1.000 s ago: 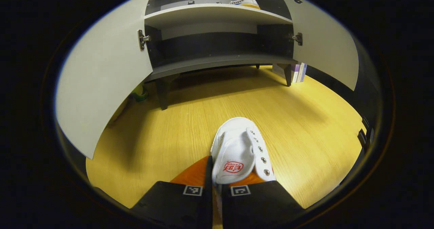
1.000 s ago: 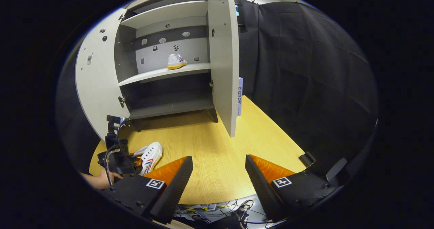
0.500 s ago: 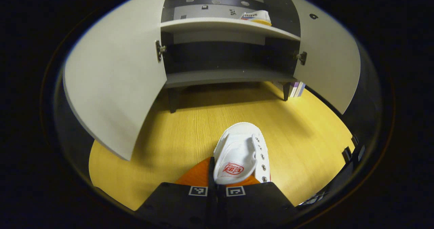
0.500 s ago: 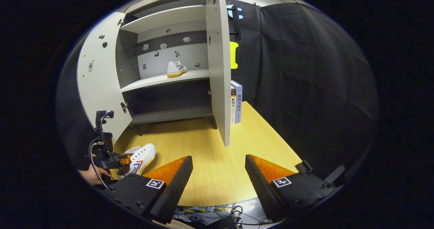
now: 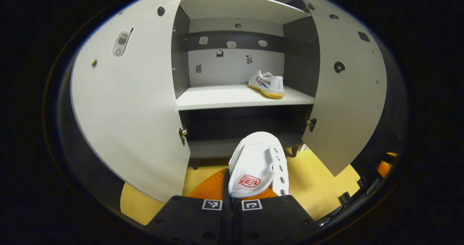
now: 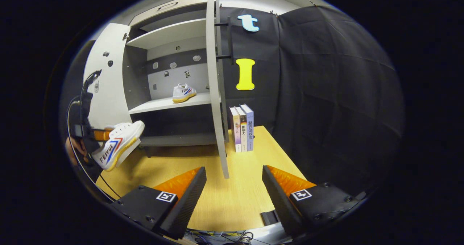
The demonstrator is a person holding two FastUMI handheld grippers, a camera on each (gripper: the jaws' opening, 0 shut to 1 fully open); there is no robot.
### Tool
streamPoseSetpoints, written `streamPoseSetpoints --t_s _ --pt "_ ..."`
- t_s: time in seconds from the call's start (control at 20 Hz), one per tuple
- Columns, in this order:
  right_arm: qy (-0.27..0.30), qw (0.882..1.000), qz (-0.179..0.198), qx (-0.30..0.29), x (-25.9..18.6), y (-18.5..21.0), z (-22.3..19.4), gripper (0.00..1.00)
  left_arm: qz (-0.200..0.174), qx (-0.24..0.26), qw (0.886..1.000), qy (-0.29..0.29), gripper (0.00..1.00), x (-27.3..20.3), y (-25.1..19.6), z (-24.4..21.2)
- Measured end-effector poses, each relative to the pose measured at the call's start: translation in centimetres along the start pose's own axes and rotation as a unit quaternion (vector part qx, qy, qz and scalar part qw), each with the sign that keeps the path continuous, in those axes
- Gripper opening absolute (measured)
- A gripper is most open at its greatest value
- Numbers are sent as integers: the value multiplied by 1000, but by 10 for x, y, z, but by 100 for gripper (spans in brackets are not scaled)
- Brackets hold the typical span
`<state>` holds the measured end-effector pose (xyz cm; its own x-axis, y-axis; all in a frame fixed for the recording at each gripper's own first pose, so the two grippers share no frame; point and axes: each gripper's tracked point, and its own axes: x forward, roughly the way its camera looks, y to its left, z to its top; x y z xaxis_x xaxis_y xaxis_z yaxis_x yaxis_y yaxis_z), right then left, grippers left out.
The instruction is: Grab one shoe with the right hand and put it into the shoe cabinet, grab the other shoe with the left hand and put it into the shoe cabinet; then close the right door with the right hand and the left door with the left hand.
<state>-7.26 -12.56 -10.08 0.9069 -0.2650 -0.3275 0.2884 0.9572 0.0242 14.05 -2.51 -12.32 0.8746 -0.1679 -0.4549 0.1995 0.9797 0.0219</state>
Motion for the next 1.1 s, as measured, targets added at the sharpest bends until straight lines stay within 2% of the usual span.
streamPoseSetpoints --t_s 0.2,0.35,0.5,0.6,0.75,1.1 --pt "-28 999 -19 4 6 -35 18 99 43 22 999 -24 5 29 21 74" --pt "-32 998 -27 41 8 -52 26 99 52 1 998 -28 5 59 32 123" --pt "-44 996 -39 73 7 -70 38 98 71 4 997 -41 5 91 45 174" --pt "-51 995 -51 73 7 -83 40 98 70 0 997 -40 5 118 47 199" --pt "-61 994 -67 54 8 -95 48 99 62 -11 998 -19 5 165 49 221" --pt "-62 993 -93 45 5 -106 49 99 98 18 994 39 5 258 59 230"
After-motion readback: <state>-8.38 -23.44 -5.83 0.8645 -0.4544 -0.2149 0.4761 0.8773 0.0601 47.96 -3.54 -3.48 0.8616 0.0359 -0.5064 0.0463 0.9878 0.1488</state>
